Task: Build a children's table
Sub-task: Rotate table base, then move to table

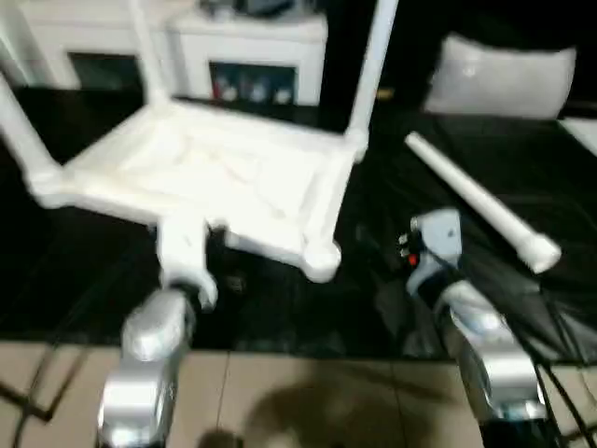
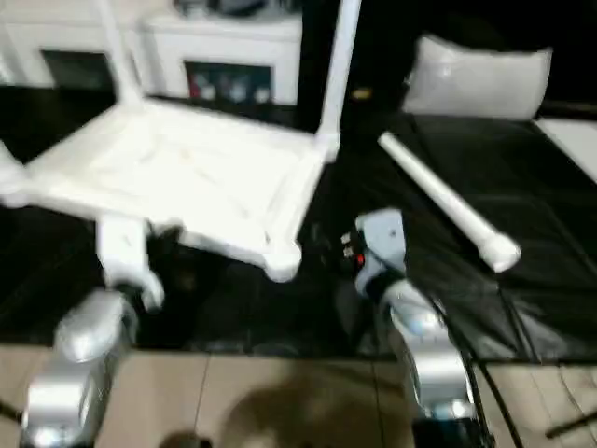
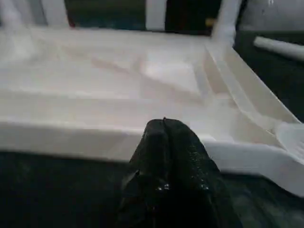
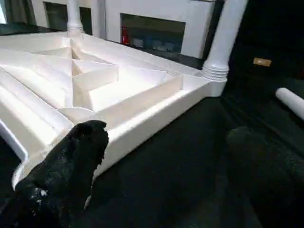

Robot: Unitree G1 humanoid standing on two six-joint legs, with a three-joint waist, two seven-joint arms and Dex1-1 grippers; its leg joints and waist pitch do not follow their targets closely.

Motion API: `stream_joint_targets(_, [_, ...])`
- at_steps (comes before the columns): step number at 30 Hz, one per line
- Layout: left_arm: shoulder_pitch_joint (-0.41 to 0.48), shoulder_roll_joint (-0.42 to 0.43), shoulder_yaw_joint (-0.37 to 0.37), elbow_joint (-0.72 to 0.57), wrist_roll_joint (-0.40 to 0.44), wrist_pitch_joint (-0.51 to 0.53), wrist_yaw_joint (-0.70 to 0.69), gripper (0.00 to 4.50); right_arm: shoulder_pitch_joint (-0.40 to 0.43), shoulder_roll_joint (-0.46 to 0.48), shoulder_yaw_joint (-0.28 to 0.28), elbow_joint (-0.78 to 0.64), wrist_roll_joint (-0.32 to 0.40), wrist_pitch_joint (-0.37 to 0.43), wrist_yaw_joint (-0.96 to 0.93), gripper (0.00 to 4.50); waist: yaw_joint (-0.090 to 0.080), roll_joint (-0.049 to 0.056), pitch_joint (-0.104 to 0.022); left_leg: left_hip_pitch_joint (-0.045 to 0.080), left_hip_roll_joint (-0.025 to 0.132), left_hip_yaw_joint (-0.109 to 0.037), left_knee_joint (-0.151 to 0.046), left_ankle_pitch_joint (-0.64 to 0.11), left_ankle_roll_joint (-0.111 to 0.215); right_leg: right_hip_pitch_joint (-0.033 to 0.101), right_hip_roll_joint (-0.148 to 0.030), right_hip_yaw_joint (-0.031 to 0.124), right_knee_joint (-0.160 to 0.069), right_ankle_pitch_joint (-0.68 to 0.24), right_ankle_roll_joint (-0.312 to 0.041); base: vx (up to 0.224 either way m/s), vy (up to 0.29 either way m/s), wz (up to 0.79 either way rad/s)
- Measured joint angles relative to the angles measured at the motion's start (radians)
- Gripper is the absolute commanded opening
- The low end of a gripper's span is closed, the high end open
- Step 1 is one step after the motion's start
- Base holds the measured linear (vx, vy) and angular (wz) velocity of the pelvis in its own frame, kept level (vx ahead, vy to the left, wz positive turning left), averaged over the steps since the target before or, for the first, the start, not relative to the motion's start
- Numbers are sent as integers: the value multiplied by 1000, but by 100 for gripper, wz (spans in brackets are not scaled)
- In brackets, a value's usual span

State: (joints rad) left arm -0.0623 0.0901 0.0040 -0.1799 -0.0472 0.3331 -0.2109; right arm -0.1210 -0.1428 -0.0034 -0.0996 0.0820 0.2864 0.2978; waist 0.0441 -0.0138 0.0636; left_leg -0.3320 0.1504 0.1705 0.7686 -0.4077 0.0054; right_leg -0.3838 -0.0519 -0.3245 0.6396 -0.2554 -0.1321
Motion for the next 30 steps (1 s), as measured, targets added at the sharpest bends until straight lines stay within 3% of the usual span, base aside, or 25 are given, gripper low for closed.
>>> stream_joint_targets(1, [11, -1, -2, 0, 2, 4, 0, 2, 16, -3, -1, -6, 3, 17, -6, 450, 4, 12, 1, 1, 31, -21, -30, 40, -32, 17, 24, -17, -24, 2, 27, -20, -262, 80])
stream_joint_targets(2, [20, 3, -1, 0, 3, 8, -1, 2, 29, -1, -2, -13, 9, 17, -5, 450, -1, 22, -1, 5, 45, -34, -40, 51, -43, 6, 44, 37, 22, -30, 85, -20, -262, 80])
stream_joint_targets(3, [21, 6, 3, -3, 1, 12, 0, 2, 36, 5, -3, -21, 23, 15, 0, 450, 4, 25, -3, 8, 58, -26, -49, 62, -59, -18, 42, 109, 117, -45, 107, 31, -210, 51])
stream_joint_targets(4, [20, 11, 29, -15, 1, 13, 4, 2, 34, 12, 1, -35, 40, 15, 8, 450, 11, 8, -12, 6, 61, -18, -57, 77, -72, -41, 9, 200, 183, -40, 102, 4, -239, 30])
stream_joint_targets(5, [20, 16, 36, -23, 2, 15, 6, 2, 34, 16, 1, -50, 46, 12, 8, 450, 19, -13, -22, -2, 56, -8, -56, 83, -76, -42, -26, 264, 136, -39, 93, 4, -239, 30])
stream_joint_targets(6, [23, 17, 39, -29, 2, 17, 7, 2, 26, 18, 1, -55, 49, 11, 6, 450, 24, -24, -26, -10, 56, -6, -47, 83, -68, -45, -32, 279, 123, -52, 130, 19, -283, 6])
stream_joint_targets(7, [26, 15, 25, -25, 3, 26, 6, 2, 41, 13, -5, -54, 49, 11, 4, 450, 33, -30, -25, -33, 38, -32, -37, 86, 25, -45, -21, 284, 122, -47, 123, 12, -278, -3])
stream_joint_targets(8, [28, 4, 5, -25, 2, 35, 5, 2, 60, 1, -12, -53, 49, 21, 6, 450, 43, -35, -22, -31, 16, -46, -49, 92, 46, -41, -15, 283, 112, -38, 117, 12, -278, -3])
stream_joint_targets(9, [32, 0, -14, -28, -2, 42, 2, 33, 69, -6, -13, -52, 49, 32, 7, 450, 43, -29, -20, -26, 0, -55, -76, 103, 28, -34, -3, 281, 94, -26, 111, -52, -228, -7])
stream_joint_targets(10, [33, 3, -18, -34, -7, 46, -1, 33, 72, -9, -16, -53, 47, 39, 7, 450, 42, -20, -18, -17, -14, -72, -106, 125, -9, -29, 13, 278, 74, -13, 106, -67, -168, -29])
stream_joint_targets(11, [31, 5, -13, -37, -14, 51, -1, 41, 72, -10, -16, -57, 46, 50, 8, 450, 34, -11, -18, -16, -7, -82, -122, 137, -31, -25, 29, 276, 57, -3, 110, -67, -168, -29])
stream_joint_targets(12, [30, 5, -10, -38, -20, 53, -3, 46, 75, -7, -16, -62, 50, 65, 9, 450, 27, -9, -18, -15, 4, -85, -135, 149, -53, -23, 36, 271, 41, 8, 113, -87, -113, -17])
stream_joint_targets(15, [32, 7, -4, -42, -23, 53, -3, 70, 75, 10, -18, -80, 57, 82, -7, 450, 9, 1, -12, -14, 25, -80, -163, 175, -97, -16, 45, 256, 3, 27, 103, -105, -42, 4])
stream_joint_targets(18, [47, 12, 1, -49, -24, 53, -3, 81, 75, 5, -2, -88, 48, 75, -15, 450, 3, 5, -7, -16, 32, -71, -171, 186, -115, -12, 42, 255, -17, 37, 96, -83, 24, 1])
stream_joint_targets(19, [53, 14, 2, -52, -25, 53, -3, 103, 75, 2, -1, -91, 41, 87, -23, 450, -2, 4, -5, -16, 33, -68, -171, 187, -114, -10, 39, 255, -23, 40, 95, -60, 57, 0])
stream_joint_targets(22, [56, 24, 3, -72, -26, 53, -3, 114, 79, -19, 3, -105, 36, 165, -31, 450, -11, -3, 2, -15, 32, -57, -171, 191, -106, -5, 27, 255, -30, 40, 96, -47, 61, 2])
stream_joint_targets(26, [73, 24, 0, -93, -28, 42, -5, 152, 93, -41, 16, -137, 40, 171, 13, 450, -15, -4, 8, -18, 31, -52, -170, 197, -97, -1, 25, 257, -46, 44, 101, -18, 64, -2])
stream_joint_targets(30, [75, 24, -1, -106, -38, 42, -13, 180, 93, -40, 38, -143, 40, 167, 11, 450, -15, -12, 11, -18, 25, -46, -170, 197, -91, -1, 18, 261, -47, 57, 104, 1, 13, -1])
